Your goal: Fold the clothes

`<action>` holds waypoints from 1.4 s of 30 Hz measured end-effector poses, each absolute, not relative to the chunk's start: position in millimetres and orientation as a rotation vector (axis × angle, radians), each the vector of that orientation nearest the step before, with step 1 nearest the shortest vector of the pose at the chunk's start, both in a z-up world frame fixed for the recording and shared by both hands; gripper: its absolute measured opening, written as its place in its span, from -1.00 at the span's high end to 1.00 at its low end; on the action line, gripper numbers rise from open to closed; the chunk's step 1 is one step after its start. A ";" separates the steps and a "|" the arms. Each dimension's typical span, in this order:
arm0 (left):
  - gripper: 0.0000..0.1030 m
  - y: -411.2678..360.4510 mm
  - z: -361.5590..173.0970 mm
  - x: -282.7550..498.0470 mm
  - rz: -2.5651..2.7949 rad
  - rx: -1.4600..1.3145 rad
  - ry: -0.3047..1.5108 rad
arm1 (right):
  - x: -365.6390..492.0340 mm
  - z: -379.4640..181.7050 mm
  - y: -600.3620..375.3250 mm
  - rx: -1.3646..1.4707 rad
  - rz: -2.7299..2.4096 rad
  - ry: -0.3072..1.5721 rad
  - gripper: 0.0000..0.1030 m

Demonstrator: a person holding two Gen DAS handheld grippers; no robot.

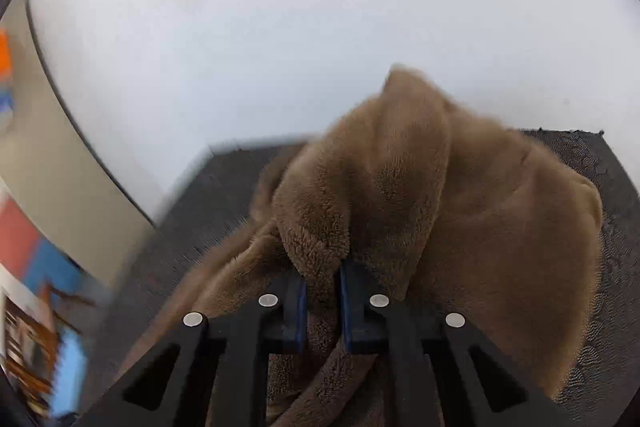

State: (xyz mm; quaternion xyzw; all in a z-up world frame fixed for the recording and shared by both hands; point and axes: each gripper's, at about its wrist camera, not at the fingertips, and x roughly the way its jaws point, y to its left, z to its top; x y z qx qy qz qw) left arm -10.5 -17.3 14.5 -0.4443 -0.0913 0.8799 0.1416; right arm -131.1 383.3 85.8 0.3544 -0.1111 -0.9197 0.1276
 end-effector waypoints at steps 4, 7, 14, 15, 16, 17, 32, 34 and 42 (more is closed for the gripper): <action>-0.32 -12.1 19.2 -11.7 2.548 -1.258 -0.212 | -87.4 129.7 428.7 0.790 -2.714 -0.475 0.81; -0.32 -4.1 25.3 -10.1 2.570 -1.206 -0.140 | -51.8 158.4 464.6 0.648 -2.773 -0.512 0.82; -0.35 20.9 29.7 -13.3 2.581 -1.023 0.266 | -18.2 144.7 518.5 0.705 -2.940 -0.418 0.82; -0.35 25.2 29.7 -15.6 2.562 -1.000 0.333 | -22.8 133.9 513.8 0.720 -2.954 -0.404 0.82; -0.35 30.9 28.0 -16.0 2.531 -0.985 0.417 | -21.0 128.5 517.3 0.730 -2.969 -0.399 0.82; -0.35 36.7 26.3 -16.4 2.498 -0.969 0.500 | -19.2 123.0 520.7 0.740 -2.984 -0.395 0.82; 0.77 76.9 13.3 -69.3 2.202 -0.977 0.824 | -39.0 93.8 519.1 0.815 -2.978 -0.482 0.82; 0.82 77.8 13.8 -71.1 2.227 -0.971 0.822 | -39.5 89.6 520.0 0.816 -2.970 -0.488 0.81; 0.85 20.0 79.3 -61.8 2.588 -0.769 0.269 | -14.0 87.3 494.7 0.710 -2.939 -0.109 0.70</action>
